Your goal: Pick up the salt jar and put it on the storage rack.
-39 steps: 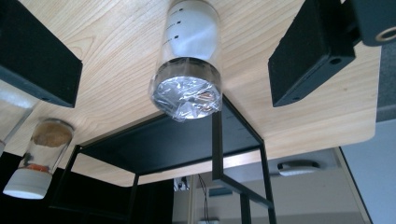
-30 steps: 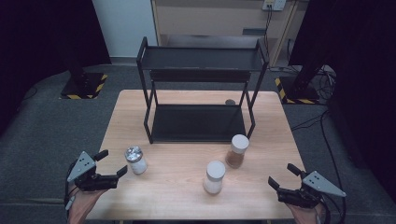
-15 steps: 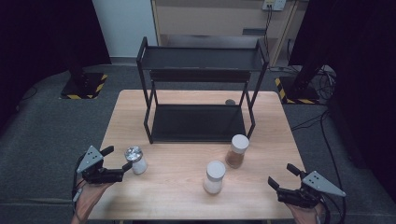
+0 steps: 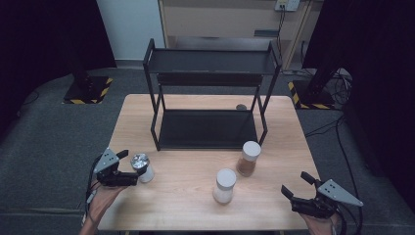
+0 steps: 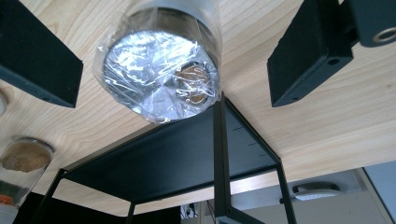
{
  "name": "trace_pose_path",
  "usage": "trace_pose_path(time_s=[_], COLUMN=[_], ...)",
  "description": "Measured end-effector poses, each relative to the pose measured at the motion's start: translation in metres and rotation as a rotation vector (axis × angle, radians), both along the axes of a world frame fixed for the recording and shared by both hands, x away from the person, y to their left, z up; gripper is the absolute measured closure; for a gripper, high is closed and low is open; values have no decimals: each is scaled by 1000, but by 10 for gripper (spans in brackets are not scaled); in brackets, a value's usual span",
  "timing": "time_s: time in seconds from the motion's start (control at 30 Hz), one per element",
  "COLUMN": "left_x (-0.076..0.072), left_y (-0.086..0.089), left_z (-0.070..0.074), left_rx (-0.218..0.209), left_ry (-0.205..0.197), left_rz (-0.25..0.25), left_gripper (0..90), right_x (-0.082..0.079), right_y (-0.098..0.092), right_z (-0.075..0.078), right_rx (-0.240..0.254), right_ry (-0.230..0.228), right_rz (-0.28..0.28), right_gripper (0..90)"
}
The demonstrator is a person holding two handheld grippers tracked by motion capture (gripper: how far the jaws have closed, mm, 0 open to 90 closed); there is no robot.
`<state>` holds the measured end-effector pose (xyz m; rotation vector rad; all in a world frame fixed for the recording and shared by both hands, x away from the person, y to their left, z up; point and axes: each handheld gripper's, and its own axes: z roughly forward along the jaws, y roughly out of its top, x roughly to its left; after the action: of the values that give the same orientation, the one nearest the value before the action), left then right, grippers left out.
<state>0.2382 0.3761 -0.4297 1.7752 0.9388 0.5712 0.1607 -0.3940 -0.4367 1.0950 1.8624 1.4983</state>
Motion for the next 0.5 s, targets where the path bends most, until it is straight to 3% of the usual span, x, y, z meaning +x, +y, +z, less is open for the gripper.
trace_pose_path(time_s=[0.23,0.5], left_x=[7,7], left_y=[-4,-5], left_z=[-8,-16], left_rx=[10,4], left_ry=[-3,-12], left_rz=[-12,-15], left_gripper=[78,215], right_x=[0,0], right_y=[0,0], right_z=[0,0], right_rx=[1,2], right_ry=[0,0], right_rz=[1,2], right_gripper=[81,81])
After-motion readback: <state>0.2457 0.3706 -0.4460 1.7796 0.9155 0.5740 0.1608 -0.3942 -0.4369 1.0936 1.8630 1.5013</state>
